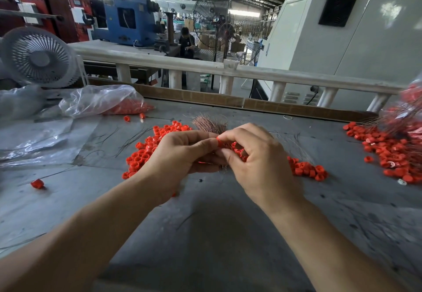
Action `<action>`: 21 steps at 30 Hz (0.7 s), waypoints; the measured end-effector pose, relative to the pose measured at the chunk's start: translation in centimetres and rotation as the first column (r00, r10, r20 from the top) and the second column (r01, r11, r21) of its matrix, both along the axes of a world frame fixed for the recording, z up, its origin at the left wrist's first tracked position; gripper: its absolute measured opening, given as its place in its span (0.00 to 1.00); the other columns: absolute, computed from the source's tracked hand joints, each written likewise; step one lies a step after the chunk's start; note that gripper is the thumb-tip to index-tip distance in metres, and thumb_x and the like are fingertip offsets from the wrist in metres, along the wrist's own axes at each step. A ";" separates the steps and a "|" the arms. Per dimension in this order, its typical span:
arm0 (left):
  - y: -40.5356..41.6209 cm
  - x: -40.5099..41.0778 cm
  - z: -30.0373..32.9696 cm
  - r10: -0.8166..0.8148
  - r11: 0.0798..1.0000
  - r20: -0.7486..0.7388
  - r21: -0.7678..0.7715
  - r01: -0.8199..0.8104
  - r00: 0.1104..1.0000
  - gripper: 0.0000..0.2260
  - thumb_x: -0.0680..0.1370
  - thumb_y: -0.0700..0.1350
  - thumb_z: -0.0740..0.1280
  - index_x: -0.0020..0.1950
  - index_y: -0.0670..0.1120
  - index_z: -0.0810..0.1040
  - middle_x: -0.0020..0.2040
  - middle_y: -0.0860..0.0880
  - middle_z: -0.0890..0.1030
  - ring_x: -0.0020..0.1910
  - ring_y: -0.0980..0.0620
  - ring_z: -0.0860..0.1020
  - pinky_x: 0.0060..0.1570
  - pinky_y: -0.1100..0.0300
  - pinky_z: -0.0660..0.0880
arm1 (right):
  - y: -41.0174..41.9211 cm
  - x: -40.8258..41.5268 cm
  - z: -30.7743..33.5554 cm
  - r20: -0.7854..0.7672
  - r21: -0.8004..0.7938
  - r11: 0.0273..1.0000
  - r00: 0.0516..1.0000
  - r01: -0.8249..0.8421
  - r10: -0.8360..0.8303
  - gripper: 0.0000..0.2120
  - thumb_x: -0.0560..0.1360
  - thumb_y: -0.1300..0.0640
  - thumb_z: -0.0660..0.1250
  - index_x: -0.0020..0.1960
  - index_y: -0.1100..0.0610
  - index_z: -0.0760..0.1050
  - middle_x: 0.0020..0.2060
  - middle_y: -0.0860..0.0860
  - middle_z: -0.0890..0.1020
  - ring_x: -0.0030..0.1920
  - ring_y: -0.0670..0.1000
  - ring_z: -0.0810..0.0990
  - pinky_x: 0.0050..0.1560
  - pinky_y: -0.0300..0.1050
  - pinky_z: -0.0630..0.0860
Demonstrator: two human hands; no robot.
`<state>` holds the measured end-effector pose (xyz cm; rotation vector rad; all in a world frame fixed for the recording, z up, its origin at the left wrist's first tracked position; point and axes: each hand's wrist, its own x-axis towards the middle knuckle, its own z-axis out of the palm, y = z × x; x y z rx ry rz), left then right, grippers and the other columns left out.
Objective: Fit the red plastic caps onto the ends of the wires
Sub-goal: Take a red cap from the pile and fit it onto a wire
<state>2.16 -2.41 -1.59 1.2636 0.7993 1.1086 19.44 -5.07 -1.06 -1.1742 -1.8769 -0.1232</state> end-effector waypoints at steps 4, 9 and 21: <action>0.1 0.0 0.0 -0.004 0.999 -0.003 -0.043 0.004 1.000 0.11 0.79 0.41 0.68 0.57 0.36 0.83 0.50 0.35 0.85 0.47 0.46 0.85 0.53 0.53 0.82 | -0.1 -0.7 0.0 0.072 0.083 0.992 0.992 0.100 -0.106 0.08 0.72 0.58 0.77 0.50 0.54 0.82 0.46 0.47 0.81 0.51 0.52 0.79 0.49 0.41 0.73; 0.0 -0.1 0.1 -0.013 0.993 0.031 -0.113 0.017 0.999 0.12 0.78 0.41 0.69 0.58 0.35 0.82 0.50 0.37 0.85 0.44 0.47 0.84 0.49 0.55 0.82 | -0.3 -1.2 -0.2 0.119 0.136 0.981 0.981 0.138 -0.154 0.07 0.71 0.61 0.77 0.47 0.56 0.81 0.45 0.48 0.81 0.48 0.53 0.79 0.45 0.44 0.75; -0.1 -0.2 0.4 -0.046 0.992 0.019 -0.114 0.048 0.999 0.09 0.81 0.41 0.66 0.52 0.38 0.84 0.51 0.37 0.86 0.47 0.45 0.85 0.42 0.59 0.82 | 0.0 -1.1 -0.2 0.120 0.155 0.977 0.979 0.143 -0.162 0.05 0.75 0.59 0.75 0.44 0.56 0.78 0.41 0.48 0.79 0.44 0.52 0.76 0.43 0.37 0.64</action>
